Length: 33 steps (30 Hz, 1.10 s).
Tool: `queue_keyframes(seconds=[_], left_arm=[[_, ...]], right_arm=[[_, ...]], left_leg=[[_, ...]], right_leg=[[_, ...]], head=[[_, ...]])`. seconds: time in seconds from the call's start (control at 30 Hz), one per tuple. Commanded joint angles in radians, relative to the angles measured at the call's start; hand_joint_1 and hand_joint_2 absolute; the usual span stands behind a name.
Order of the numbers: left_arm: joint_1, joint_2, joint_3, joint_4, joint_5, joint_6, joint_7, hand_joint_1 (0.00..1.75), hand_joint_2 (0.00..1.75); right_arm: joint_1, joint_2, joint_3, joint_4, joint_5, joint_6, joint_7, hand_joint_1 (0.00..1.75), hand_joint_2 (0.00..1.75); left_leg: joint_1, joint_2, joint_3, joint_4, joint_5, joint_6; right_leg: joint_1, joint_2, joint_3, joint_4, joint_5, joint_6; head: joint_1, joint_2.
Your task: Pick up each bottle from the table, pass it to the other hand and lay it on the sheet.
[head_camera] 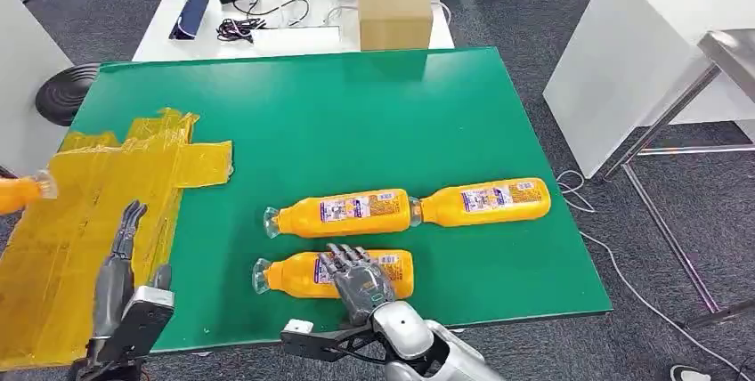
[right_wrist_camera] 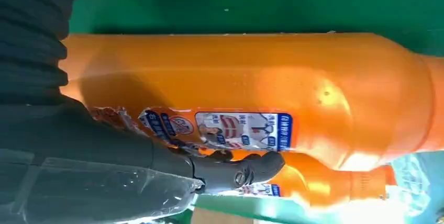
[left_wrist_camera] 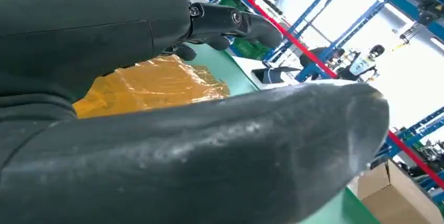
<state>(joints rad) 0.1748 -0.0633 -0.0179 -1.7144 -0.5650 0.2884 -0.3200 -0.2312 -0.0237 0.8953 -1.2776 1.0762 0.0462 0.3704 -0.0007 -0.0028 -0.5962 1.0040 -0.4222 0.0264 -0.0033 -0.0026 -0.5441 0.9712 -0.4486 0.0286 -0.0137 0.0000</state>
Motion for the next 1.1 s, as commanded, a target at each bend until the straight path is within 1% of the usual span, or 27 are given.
queue_keyframes(seconds=[0.03,0.07,0.33,0.43,0.5,0.57,0.67,0.73,0.83,0.9,1.03,1.07,1.1], left_arm=[[0.045,-0.042,0.092,-0.003,0.007,-0.014,-0.005,0.00,0.00],[0.045,-0.042,0.092,-0.003,0.007,-0.014,-0.005,0.00,0.00],[0.023,-0.046,0.087,0.004,0.016,-0.031,-0.001,0.00,0.00],[0.035,-0.049,0.090,-0.008,0.018,-0.029,0.001,0.00,0.00],[0.039,-0.052,0.095,-0.015,0.013,-0.033,0.017,0.00,0.00],[0.052,-0.055,0.102,-0.009,0.016,-0.033,0.009,0.00,0.00],[0.053,-0.055,0.102,-0.007,0.026,-0.038,-0.015,0.00,0.00],[0.044,-0.058,0.100,-0.012,0.017,-0.044,0.010,0.00,0.00],[0.047,-0.057,0.100,-0.018,0.022,-0.043,0.007,0.00,0.00],[0.039,-0.059,0.098,-0.019,0.029,-0.048,0.011,0.00,0.00],[0.034,-0.058,0.093,-0.024,0.027,-0.050,0.028,0.00,0.00],[0.047,-0.058,0.099,-0.022,0.024,-0.048,0.036,0.00,0.00],[0.064,-0.059,0.107,-0.020,0.023,-0.047,0.028,0.00,0.00]], right_arm=[[0.104,-0.057,-0.067,-0.075,0.073,-0.013,0.032,0.00,1.75],[0.104,-0.057,-0.067,-0.075,0.073,-0.013,0.032,0.00,1.75],[0.092,-0.032,-0.072,-0.063,0.098,-0.004,0.031,0.00,1.75],[0.119,-0.038,-0.092,-0.113,0.115,-0.033,0.044,0.00,1.75],[0.132,-0.044,-0.102,-0.141,0.124,-0.014,0.056,0.00,1.75],[0.145,-0.053,-0.113,-0.128,0.126,-0.018,0.051,0.00,1.75],[0.141,-0.050,-0.112,-0.111,0.133,-0.041,0.034,0.00,1.75],[0.142,-0.041,-0.116,-0.126,0.136,-0.023,0.045,0.00,1.75],[0.151,-0.042,-0.119,-0.153,0.142,-0.037,0.047,0.00,1.75],[0.128,-0.060,-0.130,-0.165,0.114,-0.067,0.019,0.00,1.75],[0.112,-0.065,-0.141,-0.166,0.105,-0.046,0.009,0.00,1.75],[0.153,-0.050,-0.148,-0.183,0.127,-0.033,0.040,0.00,1.75],[0.180,-0.056,-0.146,-0.191,0.137,-0.038,0.042,0.00,1.75]], left_leg=[[0.000,0.000,0.002,-0.001,-0.001,0.000],[0.000,0.000,0.004,-0.001,-0.001,-0.001],[0.000,0.000,0.001,0.000,0.000,-0.001],[0.000,-0.001,0.001,0.000,0.000,-0.001],[0.000,-0.001,0.002,0.000,-0.001,-0.001],[0.000,0.000,0.001,0.000,-0.001,-0.001],[0.000,0.000,0.004,-0.001,-0.001,-0.002],[0.000,0.000,0.003,0.000,-0.002,-0.002],[0.000,0.000,0.001,0.000,-0.001,-0.002],[0.000,0.000,0.002,0.000,-0.001,-0.002],[0.000,0.000,0.001,0.000,-0.001,-0.001],[0.000,0.000,0.001,0.000,0.000,-0.001],[0.000,0.000,0.001,0.000,-0.001,-0.001]], right_leg=[[0.000,0.000,0.002,-0.001,-0.001,0.000],[0.000,0.000,0.004,-0.002,-0.001,0.000],[0.001,0.000,0.001,-0.001,0.000,0.000],[0.000,-0.001,0.001,-0.001,0.000,0.000],[0.001,-0.001,0.002,0.000,-0.001,0.000],[0.000,0.000,0.001,0.000,0.000,0.000],[0.001,0.000,0.004,-0.002,-0.001,0.000],[0.001,0.000,0.004,-0.001,-0.001,0.000],[0.001,0.000,0.002,0.000,0.000,0.000],[0.001,0.000,0.002,-0.001,0.000,0.000],[0.000,0.000,0.001,0.000,0.000,0.000],[0.001,0.000,0.001,0.000,0.000,0.000],[0.001,0.000,0.002,0.000,0.000,0.000]], head=[[0.000,0.000],[0.000,0.000],[0.000,0.000],[0.000,0.000],[0.000,0.000],[0.000,0.000],[0.000,0.000],[0.000,0.000],[0.000,0.000],[0.000,0.000],[0.000,0.000],[0.000,0.000],[0.000,0.000]])
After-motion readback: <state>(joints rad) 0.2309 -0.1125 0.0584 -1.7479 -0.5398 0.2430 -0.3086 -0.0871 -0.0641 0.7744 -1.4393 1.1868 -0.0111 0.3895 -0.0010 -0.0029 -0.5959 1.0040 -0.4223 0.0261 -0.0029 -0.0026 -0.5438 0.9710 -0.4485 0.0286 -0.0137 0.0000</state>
